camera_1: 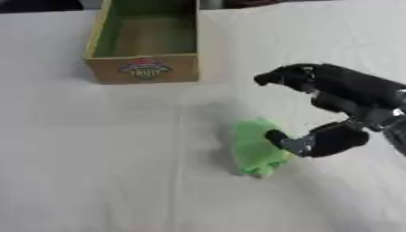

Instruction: Pick up objects on the table and place them in the box.

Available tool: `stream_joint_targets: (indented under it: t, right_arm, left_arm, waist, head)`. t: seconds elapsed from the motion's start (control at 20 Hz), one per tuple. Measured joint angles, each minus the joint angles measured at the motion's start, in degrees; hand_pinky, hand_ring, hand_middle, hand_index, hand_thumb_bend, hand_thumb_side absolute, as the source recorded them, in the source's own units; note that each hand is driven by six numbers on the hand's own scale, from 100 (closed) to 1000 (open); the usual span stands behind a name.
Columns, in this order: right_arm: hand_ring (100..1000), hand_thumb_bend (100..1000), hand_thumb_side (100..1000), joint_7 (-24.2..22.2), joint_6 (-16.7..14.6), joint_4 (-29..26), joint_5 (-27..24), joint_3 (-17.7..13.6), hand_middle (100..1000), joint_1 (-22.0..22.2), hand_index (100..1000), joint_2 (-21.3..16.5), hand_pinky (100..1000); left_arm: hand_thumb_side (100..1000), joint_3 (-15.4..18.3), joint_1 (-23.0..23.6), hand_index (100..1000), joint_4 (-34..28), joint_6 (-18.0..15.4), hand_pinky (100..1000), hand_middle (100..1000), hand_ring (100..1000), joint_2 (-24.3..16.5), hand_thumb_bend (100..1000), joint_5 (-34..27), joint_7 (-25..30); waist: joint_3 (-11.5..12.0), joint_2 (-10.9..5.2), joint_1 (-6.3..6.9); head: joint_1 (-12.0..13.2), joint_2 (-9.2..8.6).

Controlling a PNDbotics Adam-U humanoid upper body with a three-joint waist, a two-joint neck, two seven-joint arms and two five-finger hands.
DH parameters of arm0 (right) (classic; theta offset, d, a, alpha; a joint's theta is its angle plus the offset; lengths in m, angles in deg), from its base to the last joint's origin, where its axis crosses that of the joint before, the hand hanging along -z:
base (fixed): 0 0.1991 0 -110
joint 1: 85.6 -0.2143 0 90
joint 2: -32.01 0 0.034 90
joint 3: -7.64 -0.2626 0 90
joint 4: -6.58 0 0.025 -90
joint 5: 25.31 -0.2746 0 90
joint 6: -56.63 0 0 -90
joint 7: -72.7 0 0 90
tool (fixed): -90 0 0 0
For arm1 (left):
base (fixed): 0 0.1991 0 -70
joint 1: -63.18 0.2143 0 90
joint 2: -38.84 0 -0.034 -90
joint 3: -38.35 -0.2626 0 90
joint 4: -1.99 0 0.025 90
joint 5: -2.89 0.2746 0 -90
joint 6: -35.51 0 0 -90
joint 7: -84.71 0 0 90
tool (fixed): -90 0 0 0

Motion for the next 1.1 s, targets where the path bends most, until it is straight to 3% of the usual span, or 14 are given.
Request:
stream_joint_targets:
  t: [0.1,0.2,0.35,0.55,0.7,1.1]
  right_arm:
    - [913,117,386,-1.5,0.6,0.0,0.6,0.1,887,0.0,1000,-0.5,932]
    - [926,134,381,-2.7,1.5,0.0,1.4,0.4,898,0.0,1000,-1.1,929]
    - [937,342,496,-4.2,3.0,0.0,2.1,1.1,907,0.1,1000,-2.1,928]
    - [936,446,610,-5.0,3.7,0.0,3.2,1.8,909,0.1,1000,-3.0,925]
    - [928,453,638,-4.9,3.7,0.0,3.8,2.4,906,0.1,1000,-3.3,918]
    - [901,415,567,-4.9,4.2,0.0,6.4,3.2,895,0.0,1000,-3.3,895]
  left_arm:
    - [1000,0.0,0.0,937,0.0,0.1,686,889,856,0.0,100,0.0,0.1]
    - [1000,0.0,0.0,935,0.0,0.1,685,884,856,0.0,100,0.0,0.1]
    - [1000,-0.2,0.0,932,0.0,0.1,685,879,856,0.0,100,0.0,0.1]
    - [1000,-0.3,0.0,929,0.0,0.2,684,874,856,0.0,100,0.0,0.3]
    - [1000,-0.3,0.0,927,0.0,0.1,683,870,856,0.0,100,0.0,0.5]
    - [1000,-0.3,0.0,919,0.0,0.1,681,863,855,0.0,100,0.0,0.6]
  waist:
    - [0.0,0.02,-0.04]
    - [0.0,0.09,-0.17]
    - [0.0,0.33,-0.34]
    - [-0.1,0.37,-0.39]
    - [-0.1,0.38,-0.44]
    - [0.0,0.38,-0.40]
  head:
    - [0.0,0.00]
    - [0.0,0.00]
    - [0.0,-0.02]
    - [-0.1,-0.08]
    - [-0.2,-0.10]
    - [-0.5,-0.14]
